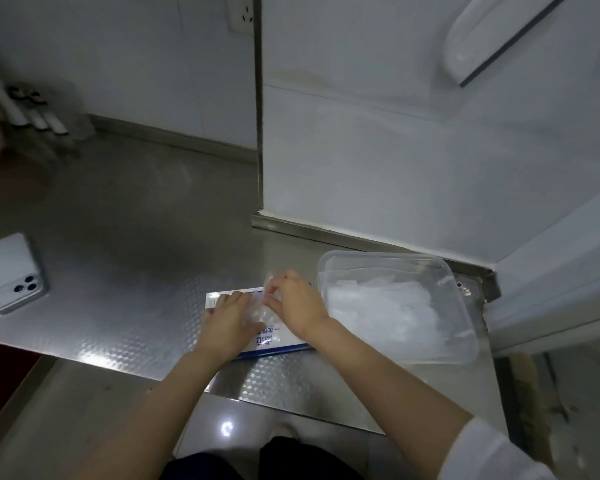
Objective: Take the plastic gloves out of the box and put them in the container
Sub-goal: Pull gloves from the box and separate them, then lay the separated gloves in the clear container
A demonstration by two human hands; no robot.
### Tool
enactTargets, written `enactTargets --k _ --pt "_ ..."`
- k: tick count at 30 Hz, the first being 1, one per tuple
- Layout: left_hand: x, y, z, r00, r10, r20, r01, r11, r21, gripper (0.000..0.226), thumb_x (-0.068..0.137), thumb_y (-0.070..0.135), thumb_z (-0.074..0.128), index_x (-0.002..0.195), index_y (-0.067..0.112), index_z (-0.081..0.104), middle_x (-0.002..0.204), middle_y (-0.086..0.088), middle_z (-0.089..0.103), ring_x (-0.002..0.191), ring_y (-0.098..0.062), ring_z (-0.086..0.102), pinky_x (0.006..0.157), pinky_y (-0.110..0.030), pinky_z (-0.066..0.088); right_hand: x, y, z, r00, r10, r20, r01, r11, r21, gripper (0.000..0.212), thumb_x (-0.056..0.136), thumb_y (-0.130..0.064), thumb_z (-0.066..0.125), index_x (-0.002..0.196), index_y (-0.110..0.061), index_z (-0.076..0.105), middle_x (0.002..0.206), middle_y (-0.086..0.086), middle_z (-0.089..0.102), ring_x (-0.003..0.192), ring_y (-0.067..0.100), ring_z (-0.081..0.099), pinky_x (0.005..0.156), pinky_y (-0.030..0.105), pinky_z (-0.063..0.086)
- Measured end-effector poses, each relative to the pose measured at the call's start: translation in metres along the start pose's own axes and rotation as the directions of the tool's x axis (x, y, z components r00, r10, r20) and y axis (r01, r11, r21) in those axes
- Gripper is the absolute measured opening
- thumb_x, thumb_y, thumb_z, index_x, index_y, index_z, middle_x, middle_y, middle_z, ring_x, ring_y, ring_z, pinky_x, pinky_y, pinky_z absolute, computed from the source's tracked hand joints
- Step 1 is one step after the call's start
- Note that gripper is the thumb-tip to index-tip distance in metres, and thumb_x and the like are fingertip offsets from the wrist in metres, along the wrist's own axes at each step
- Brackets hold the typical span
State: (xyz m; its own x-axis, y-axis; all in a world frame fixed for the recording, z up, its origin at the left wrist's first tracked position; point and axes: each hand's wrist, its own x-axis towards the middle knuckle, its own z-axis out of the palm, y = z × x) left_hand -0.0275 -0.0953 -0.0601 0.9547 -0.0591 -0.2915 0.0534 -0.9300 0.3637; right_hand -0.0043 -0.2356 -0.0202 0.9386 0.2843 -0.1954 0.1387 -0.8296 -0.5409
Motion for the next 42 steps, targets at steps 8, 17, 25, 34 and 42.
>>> enactTargets --k 8,17,25,34,42 --pt "0.000 -0.001 0.003 1.000 0.012 -0.018 -0.012 1.000 -0.001 0.058 0.084 0.046 0.063 0.134 0.029 0.040 0.139 0.013 0.040 0.130 -0.013 0.031 0.097 -0.035 0.027 -0.012 0.005 -0.009 0.984 0.023 -0.175 0.010 0.982 0.188 0.008 0.092 -0.013 0.058 0.084 -0.013 0.059 0.098 -0.003 0.041 0.096 0.011 0.045 0.074 0.014 0.029" --pt "0.001 0.002 0.005 1.000 0.005 -0.001 -0.005 0.995 0.104 0.058 0.086 0.049 0.059 0.133 0.024 0.038 0.138 0.008 0.040 0.129 -0.016 0.033 0.101 -0.037 0.029 -0.021 -0.004 -0.063 0.855 0.169 -0.490 0.110 0.864 0.491 0.030 0.095 -0.006 0.049 0.072 -0.023 0.040 0.072 -0.009 0.050 0.061 -0.001 0.045 0.060 0.016 0.036" --pt "0.012 0.004 -0.012 0.984 0.021 0.175 -0.024 1.000 0.014 0.037 0.089 0.012 0.049 0.125 0.009 0.049 0.130 -0.009 0.048 0.127 -0.028 0.041 0.100 -0.040 0.038 -0.023 0.014 -0.100 0.856 0.157 -0.493 0.162 0.824 0.543 0.014 0.098 -0.009 0.044 0.084 -0.010 0.045 0.070 0.002 0.063 0.065 0.008 0.053 0.064 0.013 0.039" --pt "-0.001 0.086 -0.085 0.975 0.220 0.033 -0.118 0.637 -0.762 0.067 0.090 0.044 0.057 0.146 0.018 0.030 0.147 0.003 0.037 0.132 -0.012 0.039 0.110 -0.033 0.033 -0.046 0.024 -0.104 0.956 -0.113 -0.271 0.241 0.827 0.508 0.012 0.096 -0.012 0.051 0.084 -0.011 0.052 0.065 -0.007 0.059 0.069 0.011 0.057 0.073 0.023 0.043" --pt "0.006 0.099 -0.092 0.966 0.258 0.008 -0.125 0.496 -0.859 0.013 0.094 0.013 0.055 0.101 0.006 0.064 0.079 -0.005 0.060 0.066 -0.010 0.055 0.063 -0.019 0.046 -0.064 0.052 -0.117 0.987 -0.157 -0.033 0.151 0.837 0.526 0.018 0.093 -0.021 0.058 0.082 -0.007 0.056 0.063 -0.005 0.051 0.060 0.008 0.050 0.064 0.019 0.042"
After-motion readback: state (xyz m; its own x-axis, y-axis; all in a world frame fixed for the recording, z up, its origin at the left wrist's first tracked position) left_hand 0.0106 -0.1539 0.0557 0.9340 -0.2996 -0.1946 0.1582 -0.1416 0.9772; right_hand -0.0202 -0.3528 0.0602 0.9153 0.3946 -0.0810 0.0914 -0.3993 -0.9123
